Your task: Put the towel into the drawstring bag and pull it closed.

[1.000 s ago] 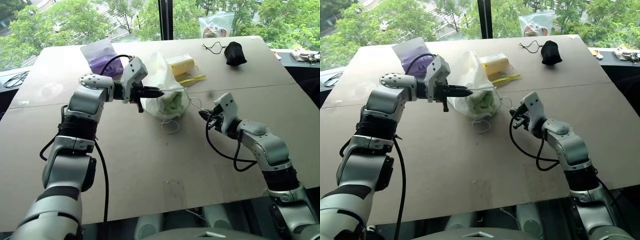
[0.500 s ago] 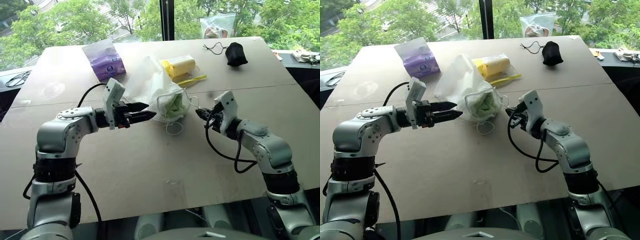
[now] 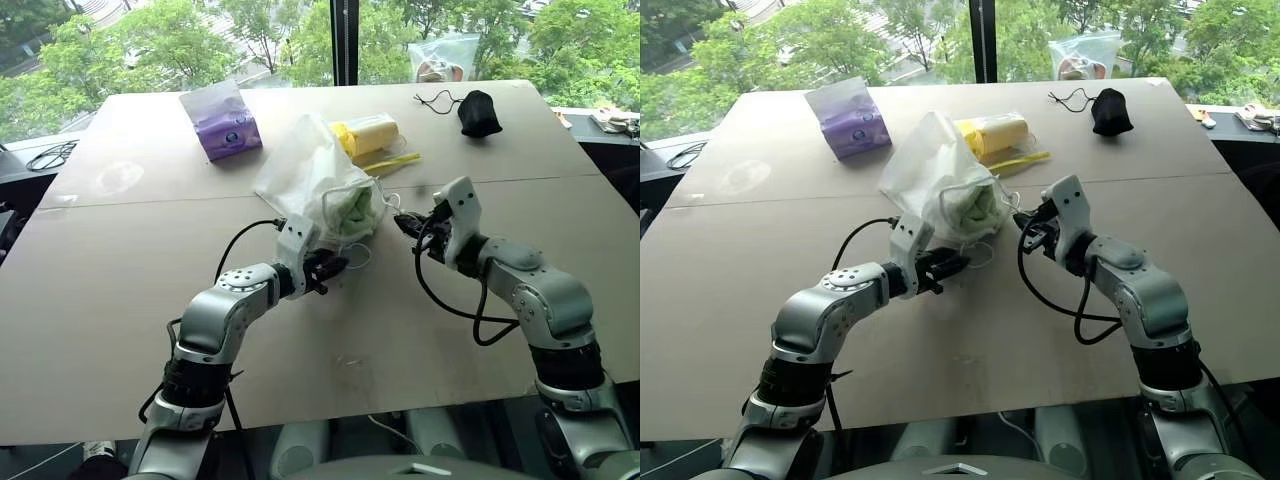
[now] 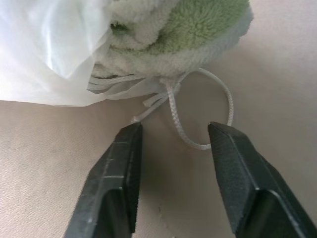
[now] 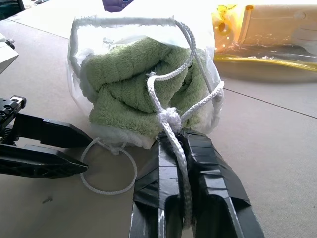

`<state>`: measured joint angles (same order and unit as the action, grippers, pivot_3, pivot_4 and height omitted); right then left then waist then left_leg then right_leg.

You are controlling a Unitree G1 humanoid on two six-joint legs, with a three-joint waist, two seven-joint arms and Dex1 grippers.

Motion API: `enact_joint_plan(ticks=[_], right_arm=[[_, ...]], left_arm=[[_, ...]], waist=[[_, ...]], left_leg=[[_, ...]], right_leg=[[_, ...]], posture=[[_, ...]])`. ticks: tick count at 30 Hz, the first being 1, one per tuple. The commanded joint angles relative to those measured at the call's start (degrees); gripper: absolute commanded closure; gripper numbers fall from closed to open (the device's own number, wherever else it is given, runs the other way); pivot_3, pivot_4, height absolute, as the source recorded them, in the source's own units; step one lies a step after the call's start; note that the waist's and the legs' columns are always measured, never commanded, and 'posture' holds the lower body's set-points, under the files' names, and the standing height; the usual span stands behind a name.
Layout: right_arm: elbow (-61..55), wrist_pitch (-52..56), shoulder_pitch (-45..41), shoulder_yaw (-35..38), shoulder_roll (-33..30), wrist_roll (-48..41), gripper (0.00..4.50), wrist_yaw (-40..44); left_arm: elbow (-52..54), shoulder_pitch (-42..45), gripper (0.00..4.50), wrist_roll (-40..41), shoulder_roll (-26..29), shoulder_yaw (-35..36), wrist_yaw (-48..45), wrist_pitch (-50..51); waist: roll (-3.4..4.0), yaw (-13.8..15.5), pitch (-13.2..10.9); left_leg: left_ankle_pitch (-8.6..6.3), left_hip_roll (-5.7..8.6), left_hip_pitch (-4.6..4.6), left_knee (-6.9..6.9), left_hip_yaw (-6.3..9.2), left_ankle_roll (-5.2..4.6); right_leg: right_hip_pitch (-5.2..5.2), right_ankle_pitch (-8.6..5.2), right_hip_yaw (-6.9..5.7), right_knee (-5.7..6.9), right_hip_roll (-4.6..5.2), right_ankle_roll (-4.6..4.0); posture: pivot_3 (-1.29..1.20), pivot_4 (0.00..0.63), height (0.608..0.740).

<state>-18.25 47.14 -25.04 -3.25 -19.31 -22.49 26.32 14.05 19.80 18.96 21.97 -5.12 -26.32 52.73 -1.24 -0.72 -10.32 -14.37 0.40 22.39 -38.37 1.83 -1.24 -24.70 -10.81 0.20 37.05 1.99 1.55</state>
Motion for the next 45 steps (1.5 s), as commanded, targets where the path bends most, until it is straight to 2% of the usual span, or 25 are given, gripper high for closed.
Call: enact_joint_plan(ticks=[1, 7, 12, 16, 21, 25, 30, 34, 37, 38, 39, 41, 43, 44, 45], right_arm=[[-2.8, -0.4, -0.5, 1.9, 0.5, -1.3, 4.50, -0.6], [-2.4, -1.0, -1.8, 3.0, 1.2, -2.2, 4.50, -1.0], [-2.6, -1.2, -4.0, 6.4, 2.2, -5.0, 4.50, -1.4], [-2.8, -0.8, -6.5, 9.6, 2.6, -8.2, 4.50, -1.6], [-2.7, -0.2, -8.9, 11.4, 2.1, -11.0, 4.50, -2.1], [-3.0, 0.5, -12.0, 14.3, 2.1, -15.1, 4.50, -3.0], [-1.0, 2.0, -24.2, 24.5, 2.5, -27.7, 4.50, -9.0], [1.3, 3.6, -29.9, 27.9, 0.2, -32.8, 4.50, -12.7], [0.9, 5.8, -24.9, 24.5, -3.1, -30.7, 4.50, -12.4], [0.3, 5.6, -24.0, 24.9, -2.9, -31.7, 4.50, -12.8], [0.0, 4.7, -26.0, 27.8, -1.4, -37.6, 4.50, -16.1], [-0.1, 3.5, -31.0, 32.1, -1.3, -45.8, 4.50, -21.0], [-0.1, 4.1, -31.7, 32.4, -2.9, -47.9, 4.50, -22.8], [-0.6, 4.9, -23.8, 27.5, -5.6, -42.0, 4.50, -18.8], [-1.3, 5.8, -17.6, 25.5, -6.5, -40.3, 4.50, -16.5]], left_arm=[[-3.3, -1.0, 4.43, -2.9, 0.0, -3.1, 0.4, -2.7], [-5.1, -0.7, 4.43, -3.7, -3.3, -0.5, 3.4, -6.6], [-4.3, 0.2, 4.43, -3.0, -2.7, 8.3, 4.7, -16.0], [-5.6, 3.0, 4.43, -0.4, -2.0, 16.0, 5.3, -20.3], [-5.4, 6.0, 4.43, 5.6, -1.4, 21.6, 4.1, -17.1], [-7.8, 11.1, 4.43, 8.2, 2.3, 25.5, 2.9, -18.5], [-19.9, 27.8, 4.43, 9.3, 9.3, 31.3, 4.6, -23.8], [-28.7, 33.9, 4.43, 8.5, 12.3, 31.8, 3.4, -26.3], [-32.1, 31.1, 4.43, 5.2, 13.4, 28.7, 2.2, -29.1], [-31.5, 31.3, 4.43, 5.5, 13.1, 28.8, 2.3, -29.9], [-30.7, 33.4, 4.43, 6.8, 12.8, 29.5, 2.7, -30.3], [-31.3, 38.0, 4.43, 8.6, 13.2, 30.6, 3.3, -30.2], [-32.4, 39.4, 4.43, 8.7, 13.6, 30.8, 3.2, -30.0], [-32.2, 34.7, 4.43, 6.6, 14.0, 27.5, 0.4, -29.5], [-31.7, 30.6, 4.43, 3.8, 14.4, 24.9, -1.1, -31.0]], waist=[[0.00, 0.0, 0.0], [0.06, 0.4, 0.1], [0.06, -0.1, 0.1], [0.07, -0.2, 0.1], [0.07, 0.1, 0.1], [0.02, 0.1, 0.1], [0.00, 0.0, -0.1], [0.07, -0.1, -0.1], [0.05, -0.1, 0.0], [0.04, -0.1, 0.0], [-0.02, -0.1, -0.1], [-0.08, -0.1, -0.2], [-0.12, 0.0, -0.4], [-0.13, 0.0, -0.2], [-0.22, 0.0, 0.7]], left_leg=[[0.00, 0.00, 0.00, 0.00, 0.00, 0.00], [0.00, 0.04, -0.03, -0.02, 0.05, 0.00], [0.00, -0.01, -0.05, -0.04, 0.05, 0.00], [0.00, -0.08, 0.07, 0.02, 0.06, 0.00], [0.00, -0.01, 0.23, 0.03, 0.12, 0.00], [0.00, 0.04, 0.36, 0.02, 0.16, -0.01], [0.01, 0.05, 0.53, 0.01, 0.16, 0.00], [0.00, 0.06, 0.44, 0.10, 0.14, 0.00], [-0.01, 0.07, 0.42, 0.20, 0.04, -0.01], [-0.02, 0.07, 0.43, 0.22, 0.02, -0.04], [-0.03, 0.06, 0.43, 0.22, 0.01, -0.05], [-0.02, 0.04, 0.93, 0.06, 0.03, -0.05], [0.14, 0.04, 2.07, -0.41, 0.10, 0.20], [0.18, 0.07, 2.25, -0.55, 0.11, 0.27], [0.18, 0.07, 2.23, -0.53, 0.10, 0.27]], right_leg=[[0.00, -0.02, 0.00, 0.00, 0.00, 0.03], [0.10, 0.00, -0.06, -0.01, 0.05, 0.01], [0.09, -0.09, -0.06, -0.01, 0.01, 0.16], [-0.07, 0.03, -0.09, 0.00, -0.06, -0.05], [-0.07, 0.04, -0.19, -0.17, 0.04, -0.04], [-0.09, 0.04, -0.24, -0.25, 0.09, -0.03], [-0.29, 0.05, -0.36, -0.18, -0.02, -0.05], [-0.26, 0.05, -0.29, -0.19, 0.02, -0.06], [-0.27, 0.04, -0.21, -0.23, 0.14, -0.05], [-0.27, 0.04, -0.21, -0.26, 0.15, -0.04], [-0.28, 0.04, -0.21, -0.27, 0.16, -0.04], [-0.72, 0.06, -0.20, -0.11, 0.16, -0.04], [-1.87, 0.12, -0.23, 0.43, 0.18, -0.04], [-2.03, 0.11, -0.28, 0.62, 0.23, -0.04], [-2.01, 0.11, -0.32, 0.59, 0.27, -0.04]], posture=[[0.00, 0.150, 0.740], [0.00, 0.150, 0.740], [0.00, 0.150, 0.740], [0.00, 0.150, 0.740], [0.00, 0.150, 0.740], [0.00, 0.150, 0.740], [0.00, 0.150, 0.740], [0.00, 0.150, 0.740], [0.00, 0.150, 0.740], [0.00, 0.150, 0.740], [0.00, 0.150, 0.740], [0.00, 0.150, 0.740], [0.00, 0.150, 0.740], [0.00, 0.150, 0.740], [0.00, 0.150, 0.740]])
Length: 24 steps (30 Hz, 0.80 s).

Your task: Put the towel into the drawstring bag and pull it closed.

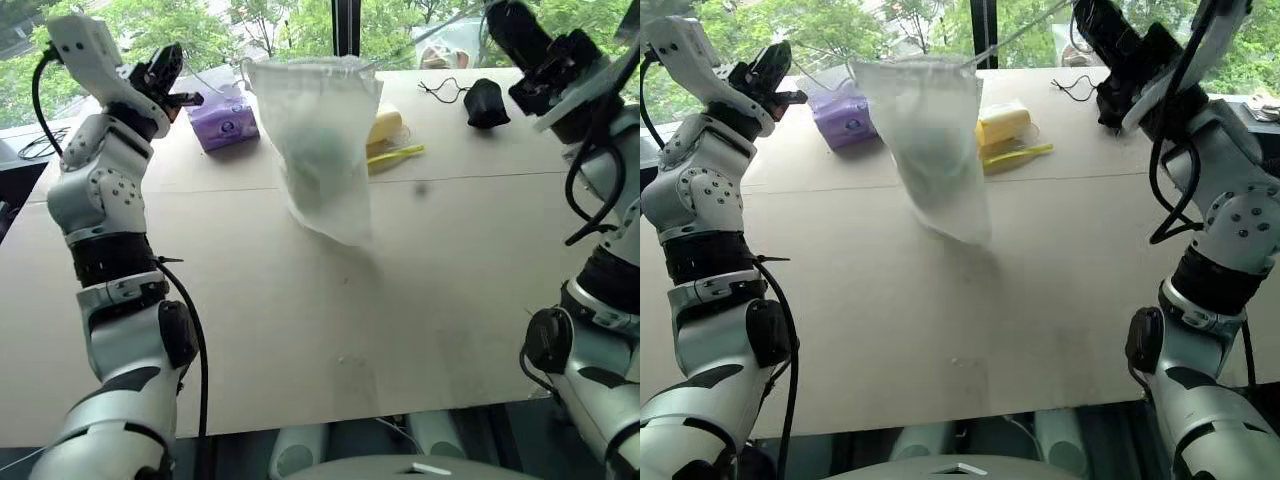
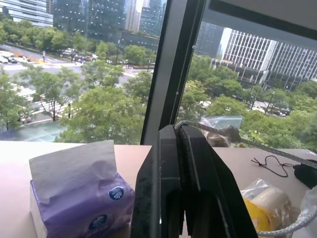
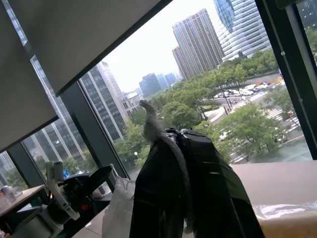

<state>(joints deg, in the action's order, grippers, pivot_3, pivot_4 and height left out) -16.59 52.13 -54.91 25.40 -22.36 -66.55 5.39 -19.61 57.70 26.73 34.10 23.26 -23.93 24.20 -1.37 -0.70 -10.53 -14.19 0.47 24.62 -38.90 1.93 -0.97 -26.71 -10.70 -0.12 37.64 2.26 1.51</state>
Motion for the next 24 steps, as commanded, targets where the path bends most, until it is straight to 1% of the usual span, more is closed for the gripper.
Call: enact_joint_plan(ticks=[1, 2, 3, 4, 5, 6, 7, 9, 11, 13, 15, 18, 21, 24], right_arm=[[-4.1, 0.9, 13.8, -2.0, -3.1, -0.4, 4.50, 4.1], [-4.5, -0.4, 12.0, 0.2, -3.0, -5.4, 4.50, 2.4], [-4.3, -2.3, 8.3, 3.0, -3.3, -10.7, 4.50, -0.3], [-4.0, -3.1, 6.4, 4.3, -4.6, -12.2, 4.50, -1.4], [-3.5, -3.0, 7.1, 4.2, -6.8, -10.2, 4.50, -0.4], [-2.4, -2.9, 9.2, 3.9, -8.5, -7.4, 4.50, 0.9], [-0.9, -3.1, 11.0, 3.6, -9.6, -5.2, 4.50, 1.4], [3.8, -4.8, 13.0, 3.5, -11.9, 0.3, 4.50, -1.0], [8.0, -8.1, 14.6, 4.1, -16.1, 8.9, 4.50, -3.6], [10.8, -11.1, 15.4, 7.0, -18.4, 13.4, 4.50, -5.8], [11.6, -13.1, 17.5, 8.2, -20.9, 17.5, 4.50, -5.6], [12.0, -14.2, 17.9, 9.8, -22.4, 18.3, 4.50, -4.7], [12.7, -15.3, 16.6, 9.1, -23.6, 18.3, 4.50, -2.5], [14.2, -18.9, 12.4, 9.1, -24.5, 19.0, 4.50, -0.9]], left_arm=[[3.6, -7.7, 4.43, -1.3, 1.3, -2.3, -3.1, -0.5], [4.6, -5.9, 4.43, 1.1, 0.9, -1.0, -2.4, 0.7], [5.0, -2.9, 4.43, 2.9, 1.0, 0.4, -1.5, 1.4], [4.9, -1.1, 4.43, 3.9, 1.2, 1.2, -1.2, 2.3], [4.1, -1.4, 4.43, 3.1, 1.7, 0.6, -1.8, 2.5], [2.7, -3.2, 4.43, 0.4, 2.5, -1.0, -2.5, 0.5], [1.3, -4.9, 4.43, -1.8, 3.0, -2.0, -2.6, -1.2], [-2.2, -5.1, 4.43, -2.9, 3.0, 0.1, 1.8, -3.0], [-6.4, -4.0, 4.43, -5.5, 4.7, 2.6, 7.8, -7.2], [-9.6, -4.1, 4.43, -8.0, 6.2, 4.5, 13.5, -11.2], [-11.6, -4.5, 4.43, -9.4, 7.1, 6.1, 17.4, -14.6], [-11.2, -4.6, 4.43, -10.0, 7.2, 4.9, 17.5, -18.3], [-11.0, -3.3, 4.43, -11.0, 6.9, 3.2, 17.2, -21.4], [-13.7, 0.2, 4.43, -12.4, 8.1, 2.8, 18.6, -24.6]], waist=[[-0.07, -0.1, 1.0], [-0.05, -0.1, 1.0], [0.06, -0.2, 0.5], [0.26, -0.1, -0.1], [0.31, -0.1, -0.3], [0.32, -0.1, -0.3], [0.23, -0.1, -0.2], [-0.03, -0.1, 0.1], [-0.06, -0.1, 0.1], [-0.07, 0.0, 0.1], [-0.06, 0.1, 0.1], [-0.07, 0.1, 0.1], [-0.07, 0.1, 0.1], [-0.07, 0.1, 0.1]], left_leg=[[-0.06, -0.01, -0.90, 0.74, -0.13, -0.10], [-0.14, -0.02, -1.12, 0.79, -0.14, -0.23], [-0.49, -0.07, -2.06, 1.01, -0.27, -0.78], [-0.50, -0.01, -1.96, 0.97, -0.32, -0.80], [-0.47, 0.03, -1.26, 0.55, -0.40, -0.79], [-0.38, 0.11, -0.55, 0.19, -0.38, -0.68], [-0.36, 0.11, -0.43, 0.07, -0.34, -0.66], [-0.40, 0.09, -1.22, 0.31, -0.37, -0.68], [-0.40, 0.09, -1.57, 0.51, -0.49, -0.69], [-0.40, 0.20, -1.50, 0.52, -0.55, -0.70], [-0.40, 0.21, -1.36, 0.51, -0.62, -0.70], [-0.38, 0.20, -0.91, 0.47, -0.50, -0.66], [-0.38, 0.22, -0.90, 0.47, -0.52, -0.67], [-0.39, 0.26, -0.89, 0.43, -0.53, -0.69]], right_leg=[[0.91, -0.05, -0.02, -0.53, 0.05, 0.03], [1.19, -0.06, -0.03, -0.76, 0.05, 0.05], [2.09, -0.26, 0.01, -1.17, 0.10, 0.14], [1.99, -0.25, 0.02, -1.13, 0.21, 0.17], [1.36, -0.15, 0.10, -0.89, 0.22, 0.29], [0.60, -0.05, 0.14, -0.56, 0.21, 0.38], [0.55, -0.01, 0.12, -0.54, 0.18, 0.39], [1.38, -0.05, 0.07, -0.76, 0.18, 0.39], [1.67, -0.04, 0.16, -0.91, 0.21, 0.40], [1.58, -0.04, 0.19, -0.89, 0.33, 0.42], [1.38, -0.03, 0.29, -0.81, 0.35, 0.42], [0.96, -0.02, 0.17, -0.75, 0.38, 0.41], [0.97, -0.02, 0.16, -0.81, 0.45, 0.41], [0.99, 0.01, 0.16, -0.82, 0.46, 0.45]], posture=[[0.00, 0.150, 0.740], [0.00, 0.150, 0.740], [0.00, 0.150, 0.740], [0.00, 0.150, 0.740], [0.00, 0.150, 0.740], [0.00, 0.150, 0.740], [0.00, 0.150, 0.740], [0.00, 0.150, 0.740], [0.00, 0.150, 0.740], [0.00, 0.150, 0.740], [0.00, 0.150, 0.740], [0.00, 0.150, 0.740], [0.00, 0.150, 0.740], [0.00, 0.150, 0.740]])
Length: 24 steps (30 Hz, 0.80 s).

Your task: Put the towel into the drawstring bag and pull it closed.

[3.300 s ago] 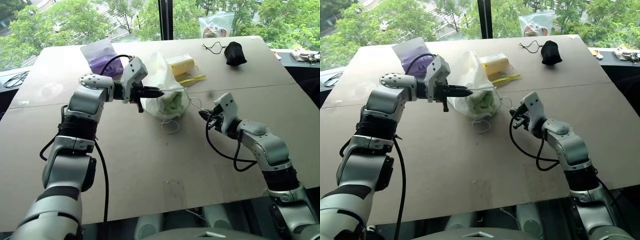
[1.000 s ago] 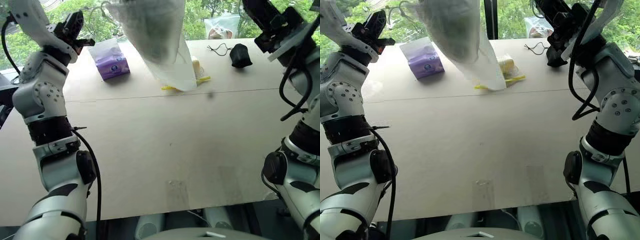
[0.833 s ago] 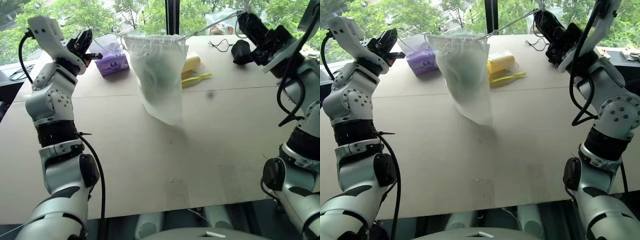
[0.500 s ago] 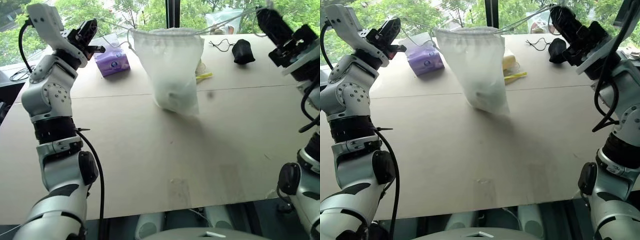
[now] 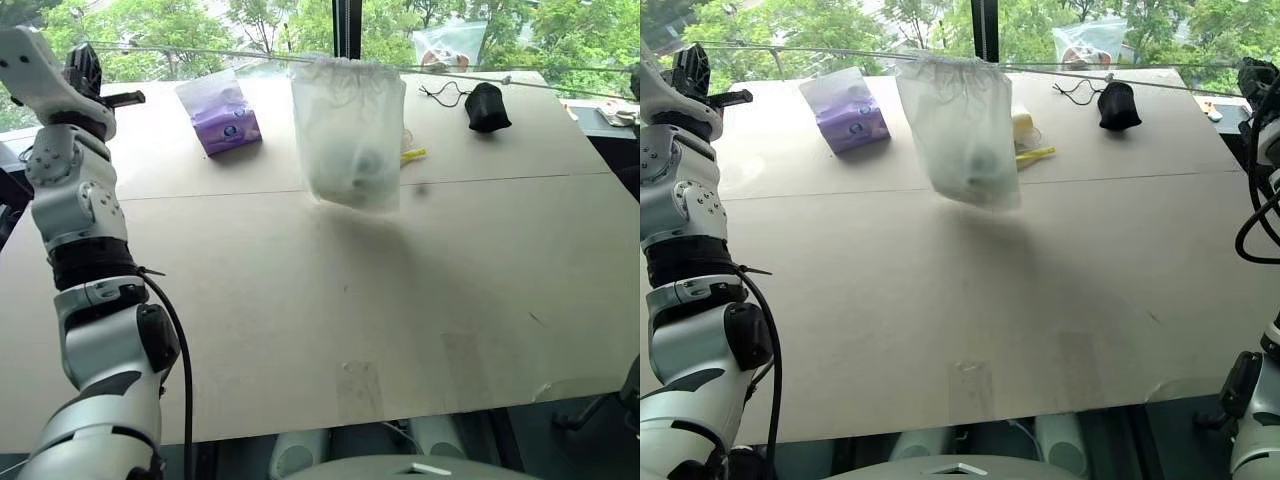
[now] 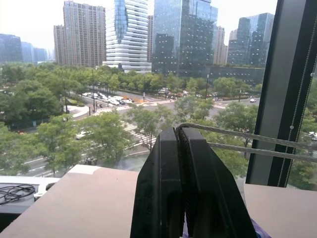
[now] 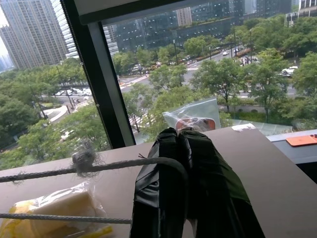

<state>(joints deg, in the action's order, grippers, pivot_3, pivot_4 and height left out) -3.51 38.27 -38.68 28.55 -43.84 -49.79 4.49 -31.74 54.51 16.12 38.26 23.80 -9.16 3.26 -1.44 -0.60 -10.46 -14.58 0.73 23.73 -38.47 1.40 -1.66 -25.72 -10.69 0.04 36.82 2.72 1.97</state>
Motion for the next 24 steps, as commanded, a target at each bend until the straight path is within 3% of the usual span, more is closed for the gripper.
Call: enact_joint_plan(ticks=[1, 5, 9, 11, 14, 19, 22, 24], right_arm=[[1.6, -5.9, -5.1, 6.3, -3.1, 2.0, 4.50, 0.4], [-4.7, 0.8, -0.9, 6.3, -4.5, -5.1, 4.50, 7.8], [-18.8, 14.5, 23.9, 5.6, -6.5, -15.5, 4.50, 19.7], [-22.9, 15.7, 35.0, 3.0, -6.1, -13.8, 4.50, 22.6], [-26.2, 13.5, 43.3, -4.1, -8.2, -5.9, 4.50, 25.9], [-23.5, 7.9, 39.1, -13.8, -3.8, 4.0, 4.50, 24.0], [-18.1, 4.3, 30.9, -19.2, 0.3, 11.9, 4.50, 20.5], [-14.2, 2.1, 25.6, -21.5, 2.9, 16.2, 4.50, 18.7]], left_arm=[[-2.2, 4.3, 4.43, -2.0, 4.3, 2.3, 4.0, -4.3], [0.7, 3.8, 4.43, 0.7, 3.8, 2.0, -0.8, -3.1], [19.3, -14.4, 4.43, 10.7, -1.3, -2.8, -12.8, 12.0], [28.3, -25.2, 4.43, 13.9, -3.6, -6.1, -15.9, 18.1], [35.4, -32.9, 4.43, 13.8, -4.5, -9.3, -17.2, 22.1], [38.3, -35.7, 4.43, 12.2, -5.3, -15.8, -21.6, 25.3], [34.9, -31.3, 4.43, 9.2, -7.9, -20.0, -21.7, 24.7], [32.1, -27.7, 4.43, 8.0, -10.3, -21.6, -21.4, 24.4]], waist=[[0.00, 0.0, 0.0], [0.00, 0.0, 0.0], [0.09, 0.1, 0.4], [0.14, 0.2, 0.5], [0.00, 0.0, 0.3], [-0.09, -0.1, 0.2], [0.12, -0.1, 0.2], [0.13, -0.1, 0.1]], left_leg=[[0.00, 0.01, 0.00, -0.02, 0.00, 0.00], [0.00, 0.00, 0.00, 0.03, 0.03, 0.00], [0.00, -0.17, -0.02, 0.12, -0.01, 0.00], [-0.10, -0.19, 0.00, 0.08, -0.10, -0.16], [-0.19, -0.12, 0.06, -0.20, -0.18, -0.31], [-0.19, -0.38, -0.50, -0.72, -0.15, -0.31], [-0.21, -0.50, -1.50, -0.70, -0.28, -0.27], [-0.36, -0.51, -1.62, -0.70, -0.24, -0.02]], right_leg=[[0.00, 0.00, -0.01, 0.01, -0.01, 0.00], [0.04, -0.01, -0.10, -0.03, -0.03, 0.00], [0.32, -0.06, -0.15, -0.06, 0.15, 0.07], [0.45, -0.12, -0.09, -0.18, 0.43, 0.16], [0.37, -0.12, 0.01, -0.24, 0.44, 0.17], [0.86, -0.21, -0.22, -0.07, -0.15, 0.05], [1.73, -0.21, -0.21, -0.08, -0.17, 0.03], [1.89, -0.21, -0.25, -0.10, -0.17, 0.03]], posture=[[0.00, 0.150, 0.740], [0.00, 0.150, 0.740], [0.00, 0.150, 0.740], [0.00, 0.150, 0.740], [0.00, 0.150, 0.740], [0.00, 0.150, 0.740], [0.00, 0.150, 0.740], [0.00, 0.150, 0.740]])
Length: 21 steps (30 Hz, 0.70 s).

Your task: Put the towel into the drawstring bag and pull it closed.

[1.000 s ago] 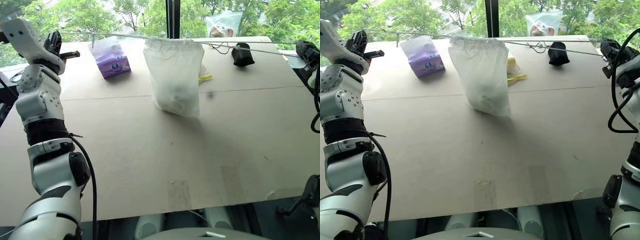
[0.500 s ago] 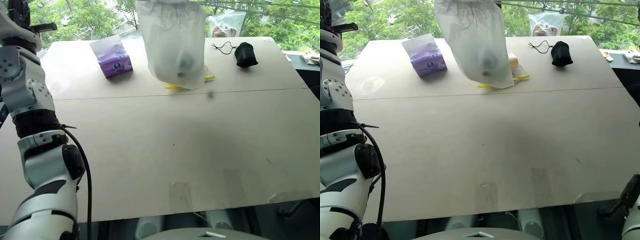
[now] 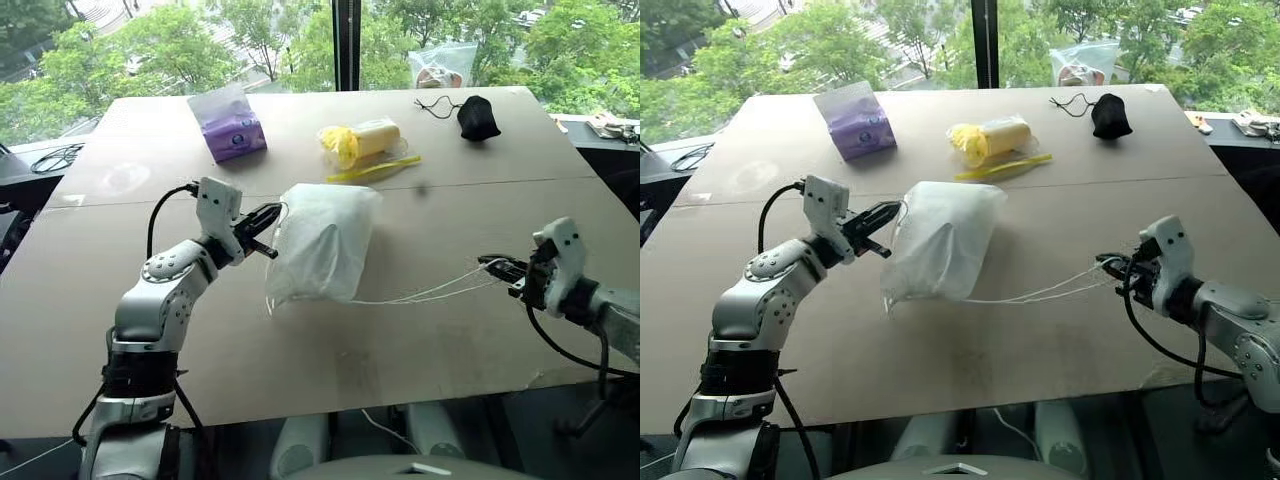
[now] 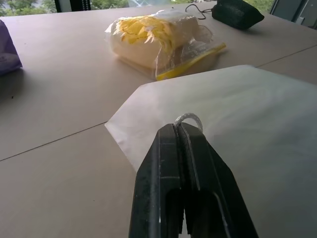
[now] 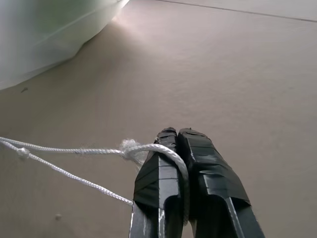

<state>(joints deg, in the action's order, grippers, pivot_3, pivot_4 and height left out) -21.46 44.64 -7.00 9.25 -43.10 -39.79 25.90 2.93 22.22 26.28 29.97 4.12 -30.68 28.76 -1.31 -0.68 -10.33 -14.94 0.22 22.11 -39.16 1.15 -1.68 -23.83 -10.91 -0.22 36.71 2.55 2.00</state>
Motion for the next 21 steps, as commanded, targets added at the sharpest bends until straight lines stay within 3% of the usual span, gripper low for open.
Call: enact_joint_plan(ticks=[1, 3, 4, 6, 8, 12, 14, 16, 21], right_arm=[[5.0, -5.2, -7.8, -2.9, 2.9, 7.8, 4.50, -3.0], [6.5, -5.9, -10.0, -3.4, 3.2, 9.4, 4.50, -1.5], [5.7, -6.2, -9.3, -2.6, 2.9, 8.6, 4.21, 0.3], [3.4, -5.8, -7.0, -1.2, 2.2, 6.6, 3.65, 3.7], [1.5, -5.6, -4.4, -0.7, 1.4, 6.2, 2.63, 5.8], [-7.0, -4.4, 10.1, -1.1, -3.5, 8.2, 0.87, 9.7], [-9.6, -4.7, 14.4, 0.2, -4.2, 7.5, 0.03, 11.1], [-12.6, -5.2, 18.4, 3.7, -3.9, 4.8, 0.00, 12.9], [-14.9, -5.3, 21.4, 8.5, -3.8, 3.5, 0.00, 13.8]], left_arm=[[-3.4, 5.7, 4.43, -2.6, -2.6, -2.4, 0.0, -1.0], [-3.8, 6.3, 4.43, -3.8, -2.5, -2.8, -0.7, -1.1], [-3.0, 5.1, 4.48, -2.8, -1.1, -1.8, -2.5, 0.0], [-0.7, 2.6, 3.94, 1.2, 0.6, 1.7, -5.1, 2.6], [1.6, 0.8, 3.16, 4.8, 1.5, 4.4, -6.5, 5.1], [9.0, -11.2, 1.48, 7.1, 11.5, 8.2, -15.2, 8.4], [11.6, -15.4, 0.59, 8.3, 14.4, 9.5, -17.8, 8.7], [14.1, -20.6, 0.02, 10.5, 17.2, 12.8, -20.5, 10.5], [17.7, -25.5, 0.02, 13.1, 17.1, 18.3, -19.1, 11.5]], waist=[[0.00, 0.0, 0.0], [0.02, 0.0, 0.0], [0.01, 0.1, 0.0], [0.03, -0.2, 0.0], [0.02, -0.1, 0.1], [0.06, 0.0, 0.2], [0.09, 0.0, 0.2], [0.09, 0.1, 0.1], [0.07, 0.5, 0.1]], left_leg=[[0.04, 0.00, -0.02, -0.01, 0.01, -0.05], [0.21, 0.03, 0.01, -0.02, -0.02, -0.25], [0.21, 0.01, 0.01, 0.00, -0.04, -0.23], [0.20, -0.01, 0.11, 0.18, -0.09, -0.22], [0.15, -0.04, 0.37, 0.43, -0.23, -0.24], [0.31, -0.06, 1.72, 0.55, -0.42, 0.04], [0.31, -0.04, 1.70, 0.77, -0.55, 0.04], [0.05, 0.18, 1.66, 0.78, -0.64, -0.39], [-0.03, 0.13, 1.04, 0.25, -0.57, -0.57]], right_leg=[[0.02, 0.00, -0.02, 0.01, -0.02, 0.00], [0.01, 0.03, 0.02, 0.06, -0.07, 0.01], [0.00, 0.02, 0.06, 0.07, -0.12, 0.00], [-0.13, 0.12, 0.15, 0.05, -0.17, 0.05], [-0.50, -0.04, 0.34, 0.02, -0.18, 0.05], [-1.79, -0.15, 0.42, 0.14, 0.14, 0.11], [-1.83, -0.15, 0.48, -0.02, 0.33, 0.12], [-1.85, -0.16, 0.38, -0.22, 0.43, 0.23], [-0.96, -0.31, 0.15, -0.28, 0.52, 0.42]], posture=[[0.00, 0.150, 0.740], [0.00, 0.150, 0.740], [0.00, 0.150, 0.740], [0.00, 0.150, 0.740], [0.00, 0.150, 0.740], [0.00, 0.150, 0.740], [0.00, 0.150, 0.740], [0.00, 0.150, 0.740], [0.00, 0.150, 0.740]])
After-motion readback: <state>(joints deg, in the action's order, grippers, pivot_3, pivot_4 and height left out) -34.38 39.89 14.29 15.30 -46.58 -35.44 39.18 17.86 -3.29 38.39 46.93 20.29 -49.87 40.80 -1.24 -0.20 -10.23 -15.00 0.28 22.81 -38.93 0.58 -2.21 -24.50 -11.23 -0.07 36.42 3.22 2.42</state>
